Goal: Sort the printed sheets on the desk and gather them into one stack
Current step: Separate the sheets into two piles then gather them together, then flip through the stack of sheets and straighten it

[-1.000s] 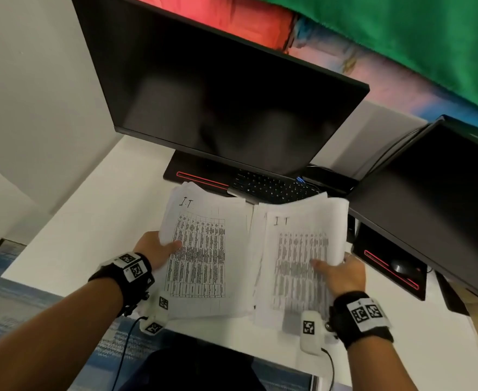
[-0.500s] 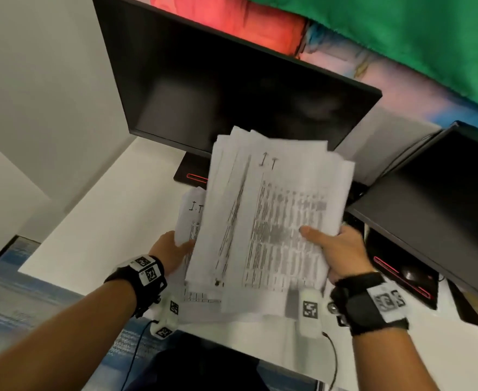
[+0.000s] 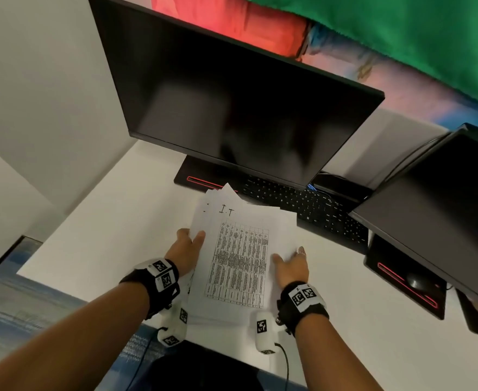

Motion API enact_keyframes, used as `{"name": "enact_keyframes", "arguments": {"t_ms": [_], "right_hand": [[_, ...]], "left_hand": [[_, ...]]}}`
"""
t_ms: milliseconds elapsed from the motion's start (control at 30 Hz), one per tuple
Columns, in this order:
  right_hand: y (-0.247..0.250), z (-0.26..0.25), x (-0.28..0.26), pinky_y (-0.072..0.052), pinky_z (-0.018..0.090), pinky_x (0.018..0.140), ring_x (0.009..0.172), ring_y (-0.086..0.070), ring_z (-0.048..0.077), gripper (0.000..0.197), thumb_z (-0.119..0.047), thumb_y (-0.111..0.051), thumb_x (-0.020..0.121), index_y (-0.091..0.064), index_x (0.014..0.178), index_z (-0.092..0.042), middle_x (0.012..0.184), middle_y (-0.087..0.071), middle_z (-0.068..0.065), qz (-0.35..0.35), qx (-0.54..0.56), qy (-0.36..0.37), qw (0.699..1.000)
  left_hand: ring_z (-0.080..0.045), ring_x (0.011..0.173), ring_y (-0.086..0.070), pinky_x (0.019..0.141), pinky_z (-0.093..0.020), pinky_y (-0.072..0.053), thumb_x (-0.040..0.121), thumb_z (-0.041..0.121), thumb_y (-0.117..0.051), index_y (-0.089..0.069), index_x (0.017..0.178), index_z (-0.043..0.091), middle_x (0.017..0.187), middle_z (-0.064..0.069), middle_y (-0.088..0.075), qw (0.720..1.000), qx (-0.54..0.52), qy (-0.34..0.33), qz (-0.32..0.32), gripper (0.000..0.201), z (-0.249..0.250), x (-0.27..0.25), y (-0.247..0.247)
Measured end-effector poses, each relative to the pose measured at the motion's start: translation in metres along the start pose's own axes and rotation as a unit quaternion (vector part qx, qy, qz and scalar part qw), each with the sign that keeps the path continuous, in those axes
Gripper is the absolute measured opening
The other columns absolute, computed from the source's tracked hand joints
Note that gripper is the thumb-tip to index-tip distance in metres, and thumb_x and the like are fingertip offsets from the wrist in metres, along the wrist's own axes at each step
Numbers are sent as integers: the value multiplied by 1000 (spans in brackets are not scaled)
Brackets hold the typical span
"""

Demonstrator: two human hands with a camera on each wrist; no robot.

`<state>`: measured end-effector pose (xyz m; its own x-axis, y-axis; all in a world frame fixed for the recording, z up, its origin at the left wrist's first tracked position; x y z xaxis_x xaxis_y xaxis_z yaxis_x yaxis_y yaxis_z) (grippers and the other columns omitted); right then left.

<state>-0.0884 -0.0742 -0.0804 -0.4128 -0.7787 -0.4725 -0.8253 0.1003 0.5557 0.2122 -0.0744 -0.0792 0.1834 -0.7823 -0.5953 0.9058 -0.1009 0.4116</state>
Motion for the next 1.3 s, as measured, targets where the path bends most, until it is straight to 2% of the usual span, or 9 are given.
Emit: {"name": "enact_keyframes", "arguments": {"t_ms": [300, 600, 667, 767, 933, 1100, 1167, 1233, 1300], "right_hand": [[34, 18, 18, -47, 30, 95, 116, -62, 34, 42, -12, -66, 92, -55, 131, -5, 128, -64, 16, 50, -8, -60, 997], [2, 16, 25, -31, 33, 117, 138, -44, 30, 51, -14, -46, 102, -36, 150, 0, 149, -45, 15, 5, -59, 31, 998], [-2, 15, 25, -35, 35, 116, 134, -48, 30, 52, -14, -47, 100, -37, 150, -2, 148, -47, 15, 5, -49, 39, 998], [-15, 19, 24, -39, 38, 114, 133, -51, 26, 55, -19, -52, 99, -38, 150, -7, 147, -50, 11, -34, -51, 60, 996], [5, 13, 19, -45, 25, 101, 124, -56, 19, 55, -17, -71, 90, -49, 140, -12, 132, -58, -2, -63, 28, 47, 996], [47, -35, 2, -34, 34, 114, 139, -42, 22, 100, -10, -87, 73, -29, 153, -13, 153, -40, 11, -75, 185, 38, 979], [70, -70, -11, -46, 36, 106, 124, -58, 25, 73, -9, -86, 74, -52, 138, -10, 134, -60, 9, -64, 201, 78, 974], [93, -100, -28, -59, 39, 89, 98, -74, 21, 31, -7, -84, 74, -72, 102, -15, 99, -78, 0, -32, 224, 156, 961], [108, -113, -45, -62, 33, 82, 85, -76, 11, 26, -2, -83, 74, -74, 94, -17, 88, -79, -7, 3, 258, 210, 943]], "left_hand": [[-32, 99, -62, 85, -38, -49, 102, 35, -40, -30, 139, 7, 122, -16, -62, 998, 55, -6, -9, 48, 8, 12, -23], [-35, 118, -56, 98, -47, -48, 99, 38, -46, -23, 146, 7, 138, -15, -50, 999, 40, -7, -9, 61, 13, 20, -36], [-36, 114, -58, 94, -44, -49, 98, 37, -49, -25, 145, 6, 132, -17, -55, 999, 36, 7, 16, 61, 11, 26, -33], [-31, 97, -64, 75, -37, -51, 92, 36, -61, -51, 122, 5, 111, -11, -66, 994, 104, -4, 39, 45, 13, 35, -30], [-27, 91, -64, 71, -33, -46, 92, 32, -62, -58, 105, 11, 96, -5, -65, 991, 88, -91, 46, 26, 44, 21, -27], [-23, 87, -74, 80, -46, -60, 89, 21, -70, -64, 109, 19, 98, -3, -76, 970, -140, -194, -36, 21, 95, -20, -5], [-16, 91, -74, 83, -40, -59, 87, 17, -70, -66, 107, 23, 99, 4, -77, 952, -180, -246, -42, 21, 123, -36, 11], [2, 94, -69, 84, -18, -54, 90, 14, -66, -65, 109, 28, 98, 21, -74, 929, -165, -331, -9, 24, 154, -60, 27], [18, 104, -58, 87, -2, -43, 94, 14, -60, -59, 116, 35, 106, 38, -64, 904, -128, -406, 29, 31, 173, -83, 38]]}}
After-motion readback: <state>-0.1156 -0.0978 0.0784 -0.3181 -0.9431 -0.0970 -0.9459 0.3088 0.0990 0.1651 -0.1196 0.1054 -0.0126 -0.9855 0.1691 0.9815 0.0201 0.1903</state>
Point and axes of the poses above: each hand's wrist, its own x-axis towards the middle knuckle, its own y-axis out of the back of the hand, z = x × y, the point moved 10 cm from there along x, towards the middle knuckle
